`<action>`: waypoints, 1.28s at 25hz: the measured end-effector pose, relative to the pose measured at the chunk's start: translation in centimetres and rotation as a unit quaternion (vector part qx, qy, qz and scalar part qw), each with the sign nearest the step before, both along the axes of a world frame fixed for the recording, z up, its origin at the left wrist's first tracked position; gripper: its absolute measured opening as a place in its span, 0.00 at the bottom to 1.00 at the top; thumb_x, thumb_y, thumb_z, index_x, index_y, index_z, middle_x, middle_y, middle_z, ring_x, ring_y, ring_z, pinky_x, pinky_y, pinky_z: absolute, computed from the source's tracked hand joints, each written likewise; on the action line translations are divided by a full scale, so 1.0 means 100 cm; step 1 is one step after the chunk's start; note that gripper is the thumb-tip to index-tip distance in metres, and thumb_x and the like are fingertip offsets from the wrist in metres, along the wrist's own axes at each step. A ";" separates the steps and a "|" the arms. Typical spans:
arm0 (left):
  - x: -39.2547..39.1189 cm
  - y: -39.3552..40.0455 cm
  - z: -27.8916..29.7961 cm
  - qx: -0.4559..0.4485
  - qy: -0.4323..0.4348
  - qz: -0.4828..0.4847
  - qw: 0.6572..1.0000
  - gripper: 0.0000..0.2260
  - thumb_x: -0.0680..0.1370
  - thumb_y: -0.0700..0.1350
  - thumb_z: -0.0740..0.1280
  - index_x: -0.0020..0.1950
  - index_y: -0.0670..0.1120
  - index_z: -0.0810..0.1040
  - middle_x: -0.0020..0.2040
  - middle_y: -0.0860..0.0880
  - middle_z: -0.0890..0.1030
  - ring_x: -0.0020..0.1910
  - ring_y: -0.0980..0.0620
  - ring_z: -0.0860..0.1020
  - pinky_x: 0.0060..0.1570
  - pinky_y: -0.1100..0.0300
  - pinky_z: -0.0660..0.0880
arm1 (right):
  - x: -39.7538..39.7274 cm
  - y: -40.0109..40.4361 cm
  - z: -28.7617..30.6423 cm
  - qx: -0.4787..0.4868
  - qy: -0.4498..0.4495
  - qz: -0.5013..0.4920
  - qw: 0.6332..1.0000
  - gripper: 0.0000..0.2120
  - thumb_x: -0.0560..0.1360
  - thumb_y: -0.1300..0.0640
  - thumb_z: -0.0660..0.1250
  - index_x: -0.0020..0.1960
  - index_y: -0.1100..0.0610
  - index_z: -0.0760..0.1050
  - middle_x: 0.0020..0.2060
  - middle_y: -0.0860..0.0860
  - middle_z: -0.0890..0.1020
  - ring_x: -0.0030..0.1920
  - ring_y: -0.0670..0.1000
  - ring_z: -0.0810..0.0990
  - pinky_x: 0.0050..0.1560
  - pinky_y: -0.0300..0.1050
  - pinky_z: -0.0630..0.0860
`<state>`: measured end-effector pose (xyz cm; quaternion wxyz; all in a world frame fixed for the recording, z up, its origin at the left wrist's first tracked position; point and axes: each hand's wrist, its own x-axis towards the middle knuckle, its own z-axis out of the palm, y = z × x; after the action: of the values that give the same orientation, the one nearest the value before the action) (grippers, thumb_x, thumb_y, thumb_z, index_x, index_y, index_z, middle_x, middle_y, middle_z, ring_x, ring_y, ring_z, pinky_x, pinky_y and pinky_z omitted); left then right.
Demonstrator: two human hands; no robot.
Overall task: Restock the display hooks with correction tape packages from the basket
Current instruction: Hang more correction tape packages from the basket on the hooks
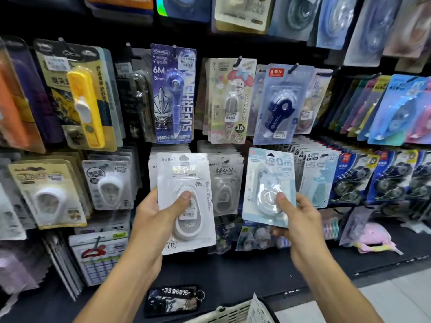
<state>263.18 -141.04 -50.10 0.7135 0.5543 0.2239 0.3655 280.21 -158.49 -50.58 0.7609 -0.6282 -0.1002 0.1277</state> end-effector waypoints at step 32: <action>0.010 0.011 -0.030 0.528 0.429 0.058 0.731 0.34 0.80 0.56 0.63 0.83 0.56 0.50 0.83 0.55 0.37 0.82 0.51 0.38 0.80 0.42 0.44 | -0.009 0.064 -0.025 -0.092 -0.033 0.128 0.987 0.19 0.78 0.51 0.71 0.67 0.42 0.74 0.53 0.48 0.85 0.31 0.47 0.79 0.29 0.44 0.79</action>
<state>264.22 -139.93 -53.07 0.1117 0.9255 0.3086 0.1888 279.34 -152.06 -53.10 0.6736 -0.6814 -0.1925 0.2118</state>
